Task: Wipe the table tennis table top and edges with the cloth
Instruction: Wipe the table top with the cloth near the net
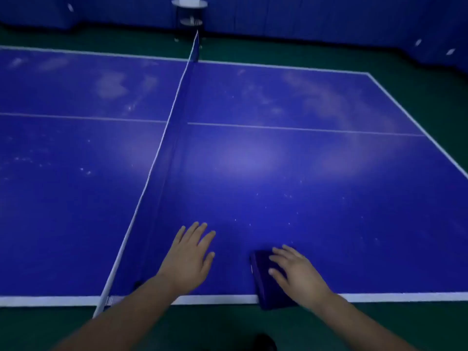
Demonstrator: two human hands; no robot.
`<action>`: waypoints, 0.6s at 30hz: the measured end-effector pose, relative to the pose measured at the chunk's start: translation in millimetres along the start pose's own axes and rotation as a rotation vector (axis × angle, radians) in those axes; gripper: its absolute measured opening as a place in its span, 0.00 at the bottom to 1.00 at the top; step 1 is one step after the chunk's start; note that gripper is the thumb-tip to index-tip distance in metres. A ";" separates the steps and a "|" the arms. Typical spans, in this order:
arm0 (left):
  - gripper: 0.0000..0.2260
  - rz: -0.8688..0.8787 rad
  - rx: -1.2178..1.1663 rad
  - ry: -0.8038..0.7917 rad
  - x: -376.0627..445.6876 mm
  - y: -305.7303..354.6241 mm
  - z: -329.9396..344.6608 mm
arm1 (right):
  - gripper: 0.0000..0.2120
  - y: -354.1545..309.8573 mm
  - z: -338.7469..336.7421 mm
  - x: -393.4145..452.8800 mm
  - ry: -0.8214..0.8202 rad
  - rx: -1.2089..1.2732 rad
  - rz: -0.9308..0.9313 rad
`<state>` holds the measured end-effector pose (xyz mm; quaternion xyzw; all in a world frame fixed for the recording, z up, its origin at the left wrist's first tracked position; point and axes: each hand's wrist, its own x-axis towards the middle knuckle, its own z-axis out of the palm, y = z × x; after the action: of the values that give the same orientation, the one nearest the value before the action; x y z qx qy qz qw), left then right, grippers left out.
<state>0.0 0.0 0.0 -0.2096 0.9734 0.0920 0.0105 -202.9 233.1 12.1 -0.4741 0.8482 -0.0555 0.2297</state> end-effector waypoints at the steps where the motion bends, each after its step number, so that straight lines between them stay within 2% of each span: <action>1: 0.26 -0.019 0.014 -0.035 -1.9 -3.1 13.2 | 0.49 6.4 11.4 2.7 -0.048 -0.012 0.020; 3: 0.25 -0.037 0.011 -0.051 -6.6 -10.0 41.4 | 0.58 18.6 36.5 8.0 -0.110 -0.080 0.068; 5: 0.25 -0.075 -0.018 -0.076 -12.7 -10.3 63.7 | 0.60 29.9 53.4 13.7 -0.115 -0.108 0.103; 8: 0.24 -0.128 -0.059 -0.086 -15.7 -12.0 84.4 | 0.52 41.0 73.9 23.1 -0.114 -0.106 0.136; 12: 0.23 -0.213 -0.088 -0.070 -23.1 -12.5 97.9 | 0.39 40.5 98.9 24.6 -0.016 -0.133 0.142; 18: 0.24 -0.292 -0.105 -0.053 -30.0 -19.4 102.9 | 0.34 31.8 109.7 29.5 0.148 -0.111 0.106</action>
<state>33.4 13.7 -102.8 -0.3468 0.9258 0.1456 0.0385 -192.2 239.5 -105.2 -0.4350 0.8885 -0.0309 0.1426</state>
